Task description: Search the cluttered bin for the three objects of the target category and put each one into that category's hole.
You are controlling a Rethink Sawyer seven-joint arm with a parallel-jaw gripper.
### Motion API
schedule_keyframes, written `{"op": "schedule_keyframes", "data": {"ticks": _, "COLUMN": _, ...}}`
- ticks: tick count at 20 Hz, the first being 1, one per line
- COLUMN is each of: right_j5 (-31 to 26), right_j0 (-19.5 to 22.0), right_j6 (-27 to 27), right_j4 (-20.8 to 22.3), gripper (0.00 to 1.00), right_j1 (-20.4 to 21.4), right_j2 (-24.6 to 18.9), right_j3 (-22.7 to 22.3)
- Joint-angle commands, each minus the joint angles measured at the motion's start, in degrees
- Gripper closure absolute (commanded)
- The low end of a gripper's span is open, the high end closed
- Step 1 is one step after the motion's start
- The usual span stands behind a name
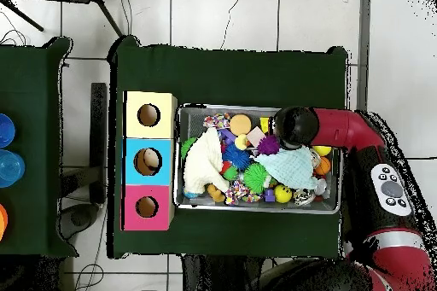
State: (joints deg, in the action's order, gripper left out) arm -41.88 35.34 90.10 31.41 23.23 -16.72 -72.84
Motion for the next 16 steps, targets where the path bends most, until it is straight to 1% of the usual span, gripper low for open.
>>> {"op": "schedule_keyframes", "data": {"ticks": 1, "right_j5": -4.8, "right_j0": -1.0, "right_j6": -1.8, "right_j4": -1.2, "gripper": 1.0, "right_j1": 3.4, "right_j2": -0.6, "right_j3": -2.5}}
{"op": "schedule_keyframes", "data": {"ticks": 9, "right_j5": -9.9, "right_j0": -2.1, "right_j6": -1.8, "right_j4": -3.5, "gripper": 1.0, "right_j1": 7.5, "right_j2": -0.3, "right_j3": -3.3}}
{"op": "schedule_keyframes", "data": {"ticks": 16, "right_j5": -12.2, "right_j0": -2.6, "right_j6": -1.2, "right_j4": -4.7, "gripper": 1.0, "right_j1": 11.2, "right_j2": -0.1, "right_j3": -5.9}}
